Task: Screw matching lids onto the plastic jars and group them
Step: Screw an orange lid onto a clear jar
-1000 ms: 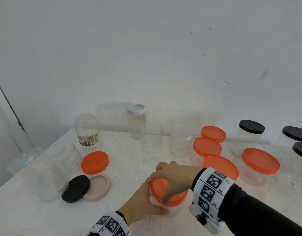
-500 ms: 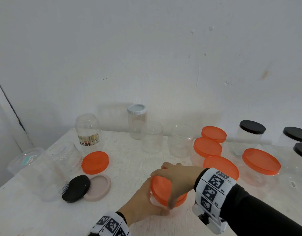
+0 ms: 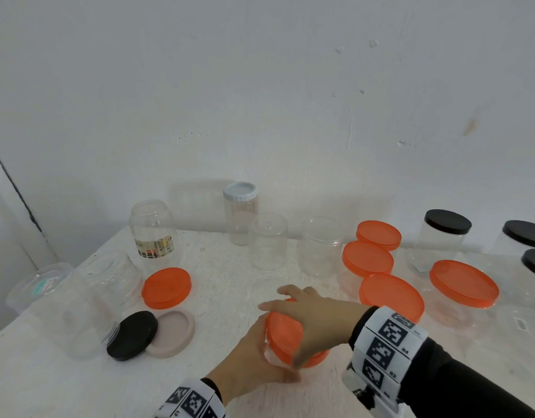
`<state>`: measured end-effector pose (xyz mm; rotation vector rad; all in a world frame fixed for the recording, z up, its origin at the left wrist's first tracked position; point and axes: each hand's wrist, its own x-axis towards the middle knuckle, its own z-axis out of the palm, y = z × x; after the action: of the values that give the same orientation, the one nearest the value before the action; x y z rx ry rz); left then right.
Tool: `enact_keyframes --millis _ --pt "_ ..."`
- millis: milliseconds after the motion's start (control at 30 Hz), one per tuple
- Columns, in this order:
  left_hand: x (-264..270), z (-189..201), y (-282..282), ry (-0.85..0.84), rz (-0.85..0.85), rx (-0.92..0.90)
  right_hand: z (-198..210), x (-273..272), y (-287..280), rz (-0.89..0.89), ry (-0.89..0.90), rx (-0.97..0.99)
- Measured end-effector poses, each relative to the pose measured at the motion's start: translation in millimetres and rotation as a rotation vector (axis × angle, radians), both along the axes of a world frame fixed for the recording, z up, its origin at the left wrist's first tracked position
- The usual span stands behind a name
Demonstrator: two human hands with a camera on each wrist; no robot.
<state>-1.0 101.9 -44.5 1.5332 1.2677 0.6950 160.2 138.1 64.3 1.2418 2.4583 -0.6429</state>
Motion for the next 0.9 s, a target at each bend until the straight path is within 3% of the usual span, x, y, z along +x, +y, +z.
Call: enact_keyframes --millis 100,267,367,500,900 --pt "0.0 0.1 0.0 -0.004 -0.01 0.003 -0.2 -0.5 3.1 0.004 -0.007 0.021" --pt "-1.2 -1.3 0.1 0.033 0.005 0.015 -12.1 -7.2 -3.8 -0.134 -0.038 0.194" --pt "-1.1 -0.6 -0.1 0.01 -0.003 0.016 -6.8 -6.8 -4.3 -0.128 -0.068 0.116" --pt "-0.6 0.6 -1.2 0.007 -0.004 0.016 9.9 -3.0 -3.1 0.01 -0.076 0.007" --pt "-1.0 0.0 -1.4 0.0 -0.013 0.001 -0.4 -1.9 -1.3 -0.031 -0.093 0.084"
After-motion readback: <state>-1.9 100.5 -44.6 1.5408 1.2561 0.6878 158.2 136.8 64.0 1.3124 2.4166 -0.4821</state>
